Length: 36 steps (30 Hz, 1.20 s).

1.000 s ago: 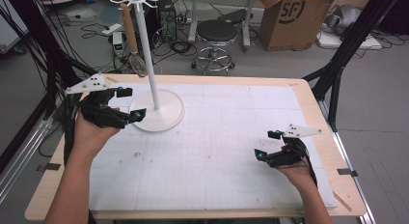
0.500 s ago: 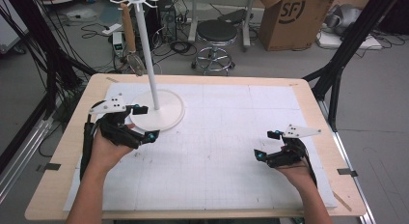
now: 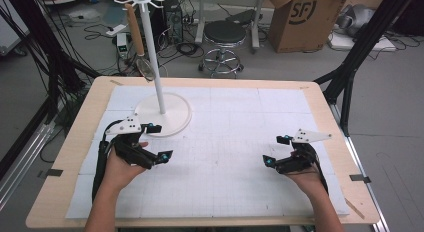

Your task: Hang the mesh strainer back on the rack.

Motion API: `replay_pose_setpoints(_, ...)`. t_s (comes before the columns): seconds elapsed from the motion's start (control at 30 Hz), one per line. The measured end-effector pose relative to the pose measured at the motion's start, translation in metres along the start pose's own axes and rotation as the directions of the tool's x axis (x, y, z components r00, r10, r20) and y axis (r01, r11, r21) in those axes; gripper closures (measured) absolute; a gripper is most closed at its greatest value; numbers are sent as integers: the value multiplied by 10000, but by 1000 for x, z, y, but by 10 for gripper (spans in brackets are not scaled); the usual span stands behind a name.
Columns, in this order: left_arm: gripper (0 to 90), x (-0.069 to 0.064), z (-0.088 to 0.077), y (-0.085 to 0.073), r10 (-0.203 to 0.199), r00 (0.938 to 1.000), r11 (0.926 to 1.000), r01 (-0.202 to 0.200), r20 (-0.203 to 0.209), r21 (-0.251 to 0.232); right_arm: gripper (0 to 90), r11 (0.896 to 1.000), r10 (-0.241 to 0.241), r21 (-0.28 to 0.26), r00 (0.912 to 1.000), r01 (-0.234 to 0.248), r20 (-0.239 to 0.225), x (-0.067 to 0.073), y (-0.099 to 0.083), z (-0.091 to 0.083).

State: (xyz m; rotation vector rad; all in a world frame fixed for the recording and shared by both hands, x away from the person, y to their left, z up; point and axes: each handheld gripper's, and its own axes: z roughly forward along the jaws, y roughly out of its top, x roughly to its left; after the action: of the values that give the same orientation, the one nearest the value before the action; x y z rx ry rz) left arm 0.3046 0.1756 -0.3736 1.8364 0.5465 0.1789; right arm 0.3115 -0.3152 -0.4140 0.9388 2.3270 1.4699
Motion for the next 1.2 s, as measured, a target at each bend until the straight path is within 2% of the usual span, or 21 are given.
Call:
replay_pose_setpoints(0.13,16,-5,2,-10,-11,9999,10000,11,168,10,6,10000,-30,-7,10000,30,-3,0,0,0)
replay_pose_setpoints(0.23,16,-7,4,-11,26,9999,9997,-29,143,235,6,10000,-42,-5,10000,42,-2,0,0,0)
replay_pose_setpoints(0.33,16,-9,4,-14,-18,9996,10000,16,266,83,6,10000,-36,-3,10000,36,-43,1,0,1)
replay_pose_setpoints(0.7,16,-11,1,-14,59,9999,10000,-58,97,-58,6,10000,-64,67,9997,65,-231,2,-2,3)
replay_pose_setpoints(1.2,16,-9,2,-21,96,10000,9999,-96,-12,101,6,9992,-100,393,9998,107,-190,3,-4,7)
